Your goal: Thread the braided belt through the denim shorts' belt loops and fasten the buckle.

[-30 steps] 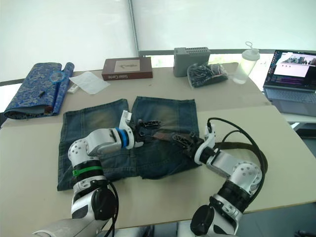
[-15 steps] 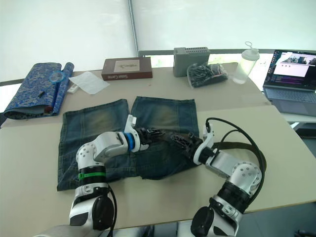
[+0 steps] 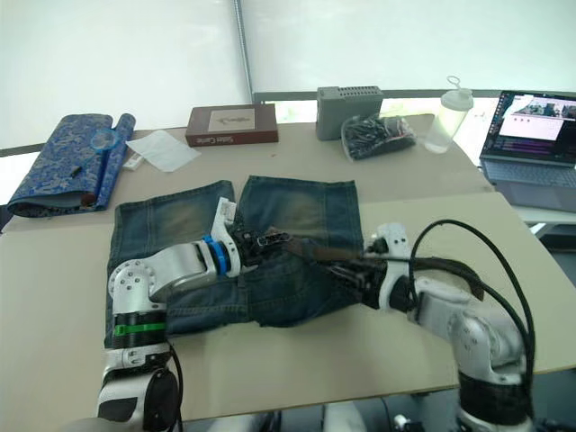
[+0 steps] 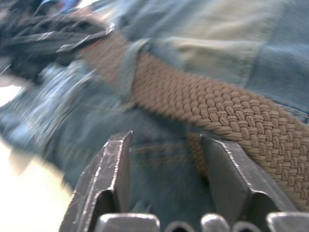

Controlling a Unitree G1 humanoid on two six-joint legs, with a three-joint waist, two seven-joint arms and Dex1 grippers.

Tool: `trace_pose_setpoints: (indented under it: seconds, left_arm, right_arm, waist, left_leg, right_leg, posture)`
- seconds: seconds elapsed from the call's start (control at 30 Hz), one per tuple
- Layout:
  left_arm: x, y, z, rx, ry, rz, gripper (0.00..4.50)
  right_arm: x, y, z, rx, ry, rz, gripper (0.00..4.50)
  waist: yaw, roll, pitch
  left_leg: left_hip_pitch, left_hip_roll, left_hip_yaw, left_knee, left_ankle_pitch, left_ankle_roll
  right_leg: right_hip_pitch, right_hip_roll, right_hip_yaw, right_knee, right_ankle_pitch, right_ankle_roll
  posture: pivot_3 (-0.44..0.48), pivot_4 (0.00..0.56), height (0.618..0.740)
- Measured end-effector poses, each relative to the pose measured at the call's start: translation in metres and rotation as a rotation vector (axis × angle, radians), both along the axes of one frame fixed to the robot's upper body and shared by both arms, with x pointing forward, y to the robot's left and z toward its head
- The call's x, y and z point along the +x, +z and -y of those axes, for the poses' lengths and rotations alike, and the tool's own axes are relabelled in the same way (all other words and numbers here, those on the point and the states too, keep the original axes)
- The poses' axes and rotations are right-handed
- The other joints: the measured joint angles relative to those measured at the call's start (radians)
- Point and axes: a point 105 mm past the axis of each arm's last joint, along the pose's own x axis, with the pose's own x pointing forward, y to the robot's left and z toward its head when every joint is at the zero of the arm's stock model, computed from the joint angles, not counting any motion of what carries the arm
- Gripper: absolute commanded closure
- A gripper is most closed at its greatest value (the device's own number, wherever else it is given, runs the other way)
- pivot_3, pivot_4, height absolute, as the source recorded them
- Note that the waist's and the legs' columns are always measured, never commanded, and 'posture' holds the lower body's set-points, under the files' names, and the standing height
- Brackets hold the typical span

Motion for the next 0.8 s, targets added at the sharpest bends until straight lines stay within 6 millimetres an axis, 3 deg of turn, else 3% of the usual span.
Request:
trace_pose_setpoints:
  seconds: [0.13,0.17,0.33,0.53,0.8]
  left_arm:
    - [-0.002,-0.003,0.003,-0.019,0.004,0.006,4.50]
    - [-0.002,-0.002,0.004,-0.022,0.002,0.008,4.50]
    - [0.003,-0.004,0.009,-0.032,0.039,-0.007,4.50]
    - [0.011,-0.024,0.014,-0.001,0.098,-0.111,4.50]
    - [0.011,-0.030,0.017,0.025,0.124,-0.139,4.50]
  right_arm:
    - [-0.009,0.007,-0.003,-0.070,0.060,0.093,4.32]
    - [-0.009,0.008,-0.005,-0.084,0.069,0.105,4.47]
    - [-0.007,0.004,-0.027,-0.219,0.158,0.191,4.47]
    - [0.004,0.000,-0.042,-0.334,0.196,0.296,4.47]
    - [0.033,-0.037,-0.038,-0.443,0.052,0.219,4.47]
  waist:
    - [0.007,-0.001,0.000]
    - [0.009,-0.001,0.000]
    - [0.022,-0.001,0.001]
    - [0.034,-0.004,0.002]
    - [0.038,-0.004,0.002]
  left_leg:
    - [0.000,0.000,0.000,0.000,-0.002,0.004]
    - [0.000,0.000,0.000,0.000,-0.002,0.004]
    - [0.000,0.000,0.000,0.000,0.000,0.000]
    - [0.000,0.000,0.000,0.000,0.001,-0.001]
    - [0.000,0.000,0.000,0.000,0.001,0.000]
  right_leg:
    - [0.001,0.000,0.000,-0.001,0.000,0.000]
    - [0.001,0.000,0.000,-0.001,0.000,0.000]
    - [0.000,-0.001,0.000,-0.001,0.000,0.000]
    - [0.001,-0.001,-0.001,-0.003,0.001,0.000]
    - [0.001,-0.001,-0.001,-0.003,0.001,0.000]
  posture:
    - [0.000,0.150,0.740]
    - [0.000,0.150,0.740]
    - [0.000,0.150,0.740]
    - [0.000,0.150,0.740]
    - [0.000,0.150,0.740]
